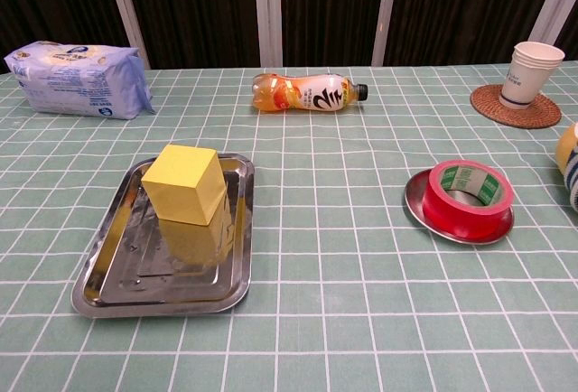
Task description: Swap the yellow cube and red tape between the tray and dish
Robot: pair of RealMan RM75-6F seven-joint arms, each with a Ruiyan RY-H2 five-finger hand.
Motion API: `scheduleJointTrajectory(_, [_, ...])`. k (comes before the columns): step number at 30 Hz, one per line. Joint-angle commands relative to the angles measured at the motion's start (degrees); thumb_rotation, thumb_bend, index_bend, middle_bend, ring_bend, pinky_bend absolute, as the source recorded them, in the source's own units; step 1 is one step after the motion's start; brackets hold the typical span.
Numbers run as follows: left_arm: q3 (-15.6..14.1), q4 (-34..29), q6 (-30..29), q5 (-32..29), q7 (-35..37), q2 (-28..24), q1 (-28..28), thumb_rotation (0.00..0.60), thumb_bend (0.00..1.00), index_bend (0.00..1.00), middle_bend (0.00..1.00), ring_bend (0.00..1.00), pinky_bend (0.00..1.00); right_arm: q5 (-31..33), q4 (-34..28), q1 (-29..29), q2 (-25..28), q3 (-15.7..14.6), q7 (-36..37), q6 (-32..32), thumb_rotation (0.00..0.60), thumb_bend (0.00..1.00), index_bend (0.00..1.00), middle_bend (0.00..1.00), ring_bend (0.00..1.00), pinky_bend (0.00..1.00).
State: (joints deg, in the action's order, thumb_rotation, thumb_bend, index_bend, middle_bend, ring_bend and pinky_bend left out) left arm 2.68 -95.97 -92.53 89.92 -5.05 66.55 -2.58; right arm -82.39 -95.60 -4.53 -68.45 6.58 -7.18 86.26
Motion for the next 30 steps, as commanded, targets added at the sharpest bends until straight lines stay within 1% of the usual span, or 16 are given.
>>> scheduleJointTrajectory(1, [0.4,-0.2,0.5,-0.9,0.0,-0.3,-0.1,0.600,0.04,0.17,0.00,0.00,0.11,0.4,0.0,-0.1,-0.3,0.1,-0.7,-0.1,0.600,0.11,0.02,0.01,0.00,0.00])
scheduleJointTrajectory(8, [-0.4,-0.8,-0.9,1.1,0.8,-0.7,0.6,0.600,0.04,0.17,0.00,0.00,0.11,-1.8,-0.9,0.1,-0.5,-0.8,-1.4,0.8,0.600,0.11,0.02,0.01,0.00,0.00])
scheduleJointTrajectory(15, [-0.1,-0.1,-1.5,1.9,1.4,-0.3,0.5,0.600,0.04,0.16,0.00,0.00,0.11,-0.9,-2.2,0.1,0.7,-1.5,1.5,-1.2,0.600,0.11,0.01,0.01,0.00,0.00])
scheduleJointTrajectory(19, [-0.2,-0.3,-1.0,1.6,0.8,0.0,0.4,0.600,0.04,0.16,0.00,0.00,0.11,0.3,-4.6,-0.2,2.9,-2.6,3.2,-4.6,0.600,0.07,0.01,0.01,0.00,0.00])
scheduleJointTrajectory(21, [-0.4,-0.3,-1.1,2.2,-0.1,0.2,0.4,0.600,0.04,0.16,0.00,0.00,0.11,0.0,-5.2,-0.3,3.4,-2.6,4.6,-4.8,0.600,0.07,0.01,0.01,0.00,0.00])
scheduleJointTrajectory(25, [-0.9,-0.5,-0.1,2.5,-0.4,0.3,0.1,0.600,0.04,0.16,0.00,0.00,0.11,-0.5,-5.0,-0.7,2.6,-2.7,4.5,-5.1,0.600,0.07,0.01,0.01,0.00,0.00])
scheduleJointTrajectory(27, [-0.7,-0.5,0.4,2.3,-0.3,0.3,-0.2,0.600,0.04,0.16,0.00,0.00,0.11,-0.7,-5.0,-1.7,1.6,-2.7,3.2,-6.5,0.600,0.07,0.01,0.01,0.00,0.00])
scheduleJointTrajectory(30, [-0.5,-0.3,0.7,1.8,-0.5,0.5,-0.3,0.600,0.04,0.16,0.00,0.00,0.11,0.0,-5.5,-4.2,0.6,-2.4,0.7,-10.3,0.600,0.07,0.01,0.01,0.00,0.00])
